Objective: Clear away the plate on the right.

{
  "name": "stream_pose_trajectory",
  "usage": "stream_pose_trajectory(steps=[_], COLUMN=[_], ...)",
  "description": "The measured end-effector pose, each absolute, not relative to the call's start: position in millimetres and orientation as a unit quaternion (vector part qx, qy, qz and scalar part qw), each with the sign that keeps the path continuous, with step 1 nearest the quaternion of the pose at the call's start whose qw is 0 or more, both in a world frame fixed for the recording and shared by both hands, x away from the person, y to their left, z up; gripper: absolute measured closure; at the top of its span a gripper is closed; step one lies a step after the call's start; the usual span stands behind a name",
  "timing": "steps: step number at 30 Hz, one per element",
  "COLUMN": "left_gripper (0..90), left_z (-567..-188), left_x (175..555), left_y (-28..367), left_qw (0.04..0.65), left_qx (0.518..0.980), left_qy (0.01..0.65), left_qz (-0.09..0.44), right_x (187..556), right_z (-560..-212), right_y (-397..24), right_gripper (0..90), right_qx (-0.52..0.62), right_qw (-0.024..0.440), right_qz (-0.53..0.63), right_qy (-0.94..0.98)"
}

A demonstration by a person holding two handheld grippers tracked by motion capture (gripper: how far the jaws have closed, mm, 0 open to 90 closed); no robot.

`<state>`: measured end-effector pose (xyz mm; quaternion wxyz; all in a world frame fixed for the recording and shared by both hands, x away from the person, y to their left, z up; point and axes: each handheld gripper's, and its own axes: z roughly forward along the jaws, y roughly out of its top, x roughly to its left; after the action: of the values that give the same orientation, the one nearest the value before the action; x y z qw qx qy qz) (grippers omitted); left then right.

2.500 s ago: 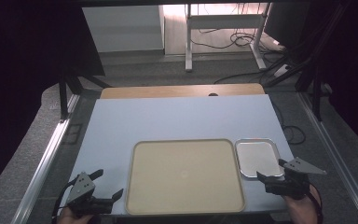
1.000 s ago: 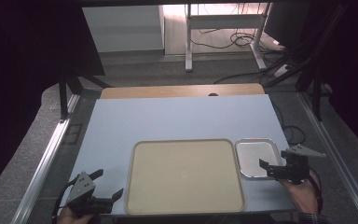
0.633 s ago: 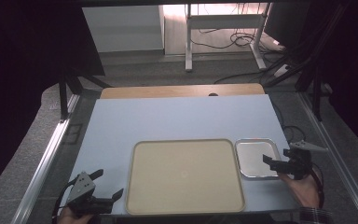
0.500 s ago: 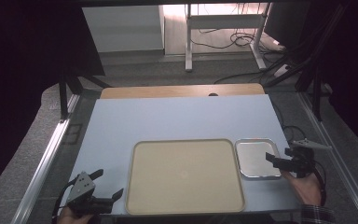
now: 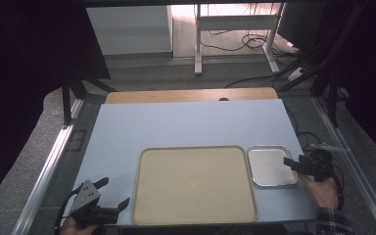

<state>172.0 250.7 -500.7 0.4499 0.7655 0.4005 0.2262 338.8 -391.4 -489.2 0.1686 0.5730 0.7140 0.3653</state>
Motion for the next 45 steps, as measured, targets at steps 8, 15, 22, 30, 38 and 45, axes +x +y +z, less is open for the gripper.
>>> stream_pose_trajectory(steps=[8,15,22,30,38,45], left_gripper=[3.1,3.1,3.1,3.1,3.1,3.2], left_z=[-501,-501,-501,-501,-501,-501], left_x=[172,172,172,172,172,172], left_y=[251,251,251,251,251,251], left_qw=[0.450,0.450,0.449,0.450,0.450,0.449], left_qx=[0.766,0.766,0.766,0.766,0.766,0.766], left_qy=[0.400,0.400,0.400,0.400,0.400,0.400], left_qz=[0.226,0.226,0.226,0.226,0.226,0.226], right_x=[348,354,359,361,362,361], right_z=[-494,-497,-500,-502,-501,-501], right_y=[-393,-395,-397,-399,-407,-415], right_gripper=[49.5,62.7,70.4,82.6,89.0,89.1], right_qx=[0.588,0.600,0.610,0.622,0.642,0.656], right_qw=[0.164,0.155,0.140,0.121,0.095,0.086], right_qz=[0.344,0.333,0.330,0.330,0.361,0.377], right_qy=[0.714,0.711,0.706,0.700,0.669,0.648])
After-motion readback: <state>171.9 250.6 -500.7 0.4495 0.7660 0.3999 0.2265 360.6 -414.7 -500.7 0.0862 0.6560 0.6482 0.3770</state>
